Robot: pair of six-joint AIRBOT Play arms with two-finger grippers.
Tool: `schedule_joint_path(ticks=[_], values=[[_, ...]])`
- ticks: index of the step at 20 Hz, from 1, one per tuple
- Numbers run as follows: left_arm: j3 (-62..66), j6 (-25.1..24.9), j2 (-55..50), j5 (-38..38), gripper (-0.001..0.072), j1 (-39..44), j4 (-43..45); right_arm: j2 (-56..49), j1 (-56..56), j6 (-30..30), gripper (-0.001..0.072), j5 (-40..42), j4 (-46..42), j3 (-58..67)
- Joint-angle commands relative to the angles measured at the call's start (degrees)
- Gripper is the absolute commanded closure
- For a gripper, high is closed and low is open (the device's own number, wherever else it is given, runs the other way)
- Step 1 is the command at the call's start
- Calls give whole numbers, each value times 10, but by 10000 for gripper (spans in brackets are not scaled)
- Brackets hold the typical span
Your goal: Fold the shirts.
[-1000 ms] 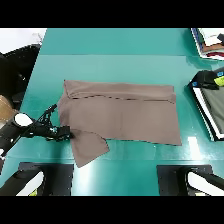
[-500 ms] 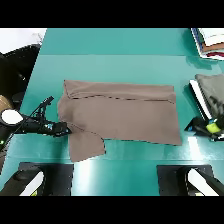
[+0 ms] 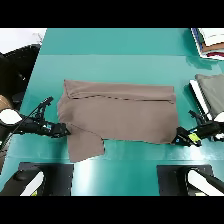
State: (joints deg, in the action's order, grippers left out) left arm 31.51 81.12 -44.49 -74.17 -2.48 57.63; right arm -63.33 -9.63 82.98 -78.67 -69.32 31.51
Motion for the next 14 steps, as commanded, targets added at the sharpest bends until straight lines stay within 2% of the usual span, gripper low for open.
schedule_joint_path(ticks=[1,4,7,10,11,14], values=[[14,48,51,-64,683,0,104,-5,56,-1,695,-43,-70,31],[14,76,138,-141,683,0,138,62,77,0,696,-98,-124,50],[18,101,168,-203,683,0,72,149,76,0,696,-162,-149,85],[40,100,154,-144,683,0,58,180,77,0,696,-153,-142,144],[52,98,140,-107,683,0,66,170,77,0,696,-139,-142,167],[94,52,61,-4,682,0,68,89,85,-1,696,-92,-133,237]])
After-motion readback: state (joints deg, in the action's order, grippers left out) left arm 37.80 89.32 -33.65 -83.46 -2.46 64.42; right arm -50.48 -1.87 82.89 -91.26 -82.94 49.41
